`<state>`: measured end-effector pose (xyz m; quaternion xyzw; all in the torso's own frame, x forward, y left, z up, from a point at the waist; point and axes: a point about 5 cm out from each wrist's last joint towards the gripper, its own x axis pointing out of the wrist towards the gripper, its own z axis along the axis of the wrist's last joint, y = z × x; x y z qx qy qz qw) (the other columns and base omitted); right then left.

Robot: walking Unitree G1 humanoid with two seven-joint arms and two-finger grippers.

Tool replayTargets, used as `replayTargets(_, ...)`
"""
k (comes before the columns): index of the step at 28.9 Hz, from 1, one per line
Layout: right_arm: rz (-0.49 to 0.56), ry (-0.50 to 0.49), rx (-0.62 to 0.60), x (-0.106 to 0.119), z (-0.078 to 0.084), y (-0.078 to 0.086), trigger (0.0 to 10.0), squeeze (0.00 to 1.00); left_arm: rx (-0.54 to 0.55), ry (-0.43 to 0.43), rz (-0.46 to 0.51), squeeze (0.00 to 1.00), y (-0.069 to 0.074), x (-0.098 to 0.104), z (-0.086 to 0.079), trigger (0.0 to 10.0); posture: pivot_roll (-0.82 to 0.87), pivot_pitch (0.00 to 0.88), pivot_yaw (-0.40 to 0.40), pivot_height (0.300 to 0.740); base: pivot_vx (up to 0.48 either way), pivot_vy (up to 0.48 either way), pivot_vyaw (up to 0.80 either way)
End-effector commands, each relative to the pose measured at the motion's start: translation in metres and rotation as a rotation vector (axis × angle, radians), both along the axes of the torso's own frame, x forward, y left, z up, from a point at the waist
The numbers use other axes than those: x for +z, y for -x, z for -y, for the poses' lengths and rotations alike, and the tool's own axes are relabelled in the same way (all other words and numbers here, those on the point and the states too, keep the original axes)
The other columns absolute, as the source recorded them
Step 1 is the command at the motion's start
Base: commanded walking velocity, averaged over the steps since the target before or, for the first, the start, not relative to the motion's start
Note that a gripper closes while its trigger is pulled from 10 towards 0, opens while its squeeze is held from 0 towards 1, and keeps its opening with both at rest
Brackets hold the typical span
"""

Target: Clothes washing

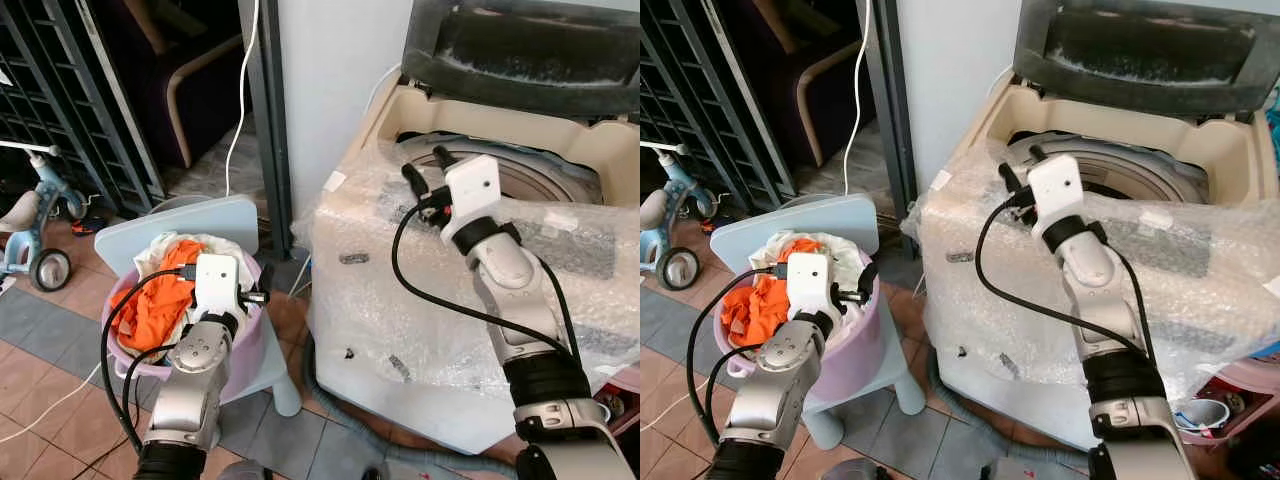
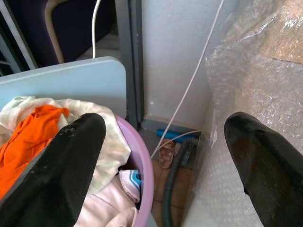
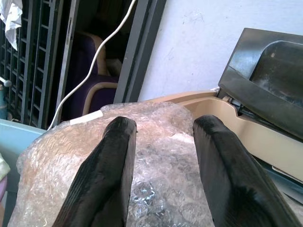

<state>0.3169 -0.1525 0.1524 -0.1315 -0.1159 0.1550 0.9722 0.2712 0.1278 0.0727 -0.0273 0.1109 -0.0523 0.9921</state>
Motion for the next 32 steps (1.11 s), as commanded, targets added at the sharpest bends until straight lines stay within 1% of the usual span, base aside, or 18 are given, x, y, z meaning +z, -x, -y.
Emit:
replayTargets(1, 0.009, -0.108, -0.087, -0.002, -0.003, 0.014, 10.0, 0.00, 0.068, -0.001, 0.054, 0.00, 0.000, 0.008, -0.013, 10.0, 0.01, 0.000, 0.049, 0.740, 0.000, 0.000, 0.00)
replayTargets(2, 0.009, -0.108, -0.087, -0.002, -0.003, 0.014, 10.0, 0.00, 0.068, -0.001, 0.054, 0.00, 0.000, 0.008, -0.013, 10.0, 0.01, 0.000, 0.049, 0.740, 0.000, 0.000, 0.00)
replayTargets(3, 0.001, -0.125, -0.143, -0.009, -0.002, 0.022, 10.0, 0.00, 0.081, -0.016, 0.061, 0.00, 0.000, 0.008, -0.014, 10.0, 0.00, 0.000, 0.054, 0.740, 0.000, 0.000, 0.00)
replayTargets(4, 0.005, -0.115, -0.151, -0.009, -0.003, 0.026, 10.0, 0.00, 0.082, -0.019, 0.058, 0.00, 0.001, 0.008, -0.015, 10.0, -0.01, 0.000, 0.056, 0.740, 0.000, 0.000, 0.00)
replayTargets(6, 0.035, -0.131, -0.178, -0.004, -0.005, 0.029, 10.0, 0.00, 0.088, 0.001, 0.050, 0.00, 0.000, 0.008, -0.015, 10.0, -0.04, 0.000, 0.072, 0.740, 0.000, 0.000, 0.80)
replayTargets(7, 0.028, -0.149, -0.187, -0.002, -0.006, 0.034, 10.0, 0.00, 0.087, 0.001, 0.044, 0.00, -0.001, 0.007, -0.013, 10.0, -0.05, 0.000, 0.071, 0.740, 0.000, 0.000, 0.80)
replayTargets(10, 0.018, -0.126, -0.157, -0.002, -0.009, 0.038, 10.0, 0.00, 0.044, -0.014, 0.068, 0.00, -0.004, 0.010, -0.004, 10.0, -0.05, 0.000, 0.066, 0.740, 0.000, 0.000, 0.80)
replayTargets(11, 0.018, -0.126, -0.157, -0.002, -0.009, 0.038, 10.0, 0.00, 0.044, -0.014, 0.068, 0.00, -0.004, 0.010, -0.004, 10.0, -0.05, 0.000, 0.066, 0.740, 0.000, 0.000, 0.80)
replayTargets(12, 0.006, -0.139, -0.172, -0.002, -0.005, 0.040, 10.0, 0.00, 0.064, -0.023, 0.087, 0.00, -0.007, 0.013, -0.004, 10.0, -0.05, 0.000, 0.059, 0.740, 0.000, 0.000, 0.80)
replayTargets(13, 0.007, -0.161, -0.186, 0.001, -0.001, 0.040, 10.0, 0.00, 0.109, -0.057, 0.094, 0.00, -0.008, 0.014, -0.009, 10.0, -0.05, 0.000, 0.056, 0.740, 0.000, 0.000, 0.80)
replayTargets(14, 0.007, -0.161, -0.186, 0.001, -0.001, 0.040, 10.0, 0.00, 0.109, -0.057, 0.094, 0.00, -0.008, 0.014, -0.009, 10.0, -0.05, 0.000, 0.056, 0.740, 0.000, 0.000, 0.80)
replayTargets(15, 0.013, -0.162, -0.194, 0.004, 0.001, 0.039, 10.0, 0.00, 0.134, -0.054, 0.090, 0.00, -0.008, 0.013, -0.012, 10.0, -0.04, 0.000, 0.053, 0.740, 0.000, 0.000, 0.80)
replayTargets(21, 0.011, -0.143, -0.190, 0.006, -0.001, 0.033, 10.0, 0.00, 0.132, -0.054, 0.079, 0.00, -0.002, 0.010, -0.011, 10.0, -0.03, 0.000, 0.046, 0.740, 0.000, 0.000, 0.80)
replayTargets(24, -0.004, -0.146, -0.187, 0.005, -0.004, 0.034, 10.0, 0.00, 0.132, -0.047, 0.083, 0.00, -0.002, 0.011, -0.011, 10.0, -0.03, 0.000, 0.045, 0.740, 0.000, 0.430, 0.80)
replayTargets(28, -0.058, -0.168, -0.184, -0.002, -0.007, 0.036, 10.0, 0.00, 0.138, -0.044, 0.082, 0.00, -0.006, 0.012, -0.010, 10.0, -0.04, 0.002, 0.048, 0.740, 0.000, 0.480, 0.00)
replayTargets(32, -0.056, -0.185, -0.190, -0.002, -0.006, 0.038, 10.0, 0.00, 0.125, -0.036, 0.090, 0.00, -0.006, 0.013, -0.007, 10.0, -0.04, 0.009, 0.051, 0.740, 0.000, 0.480, 0.00)
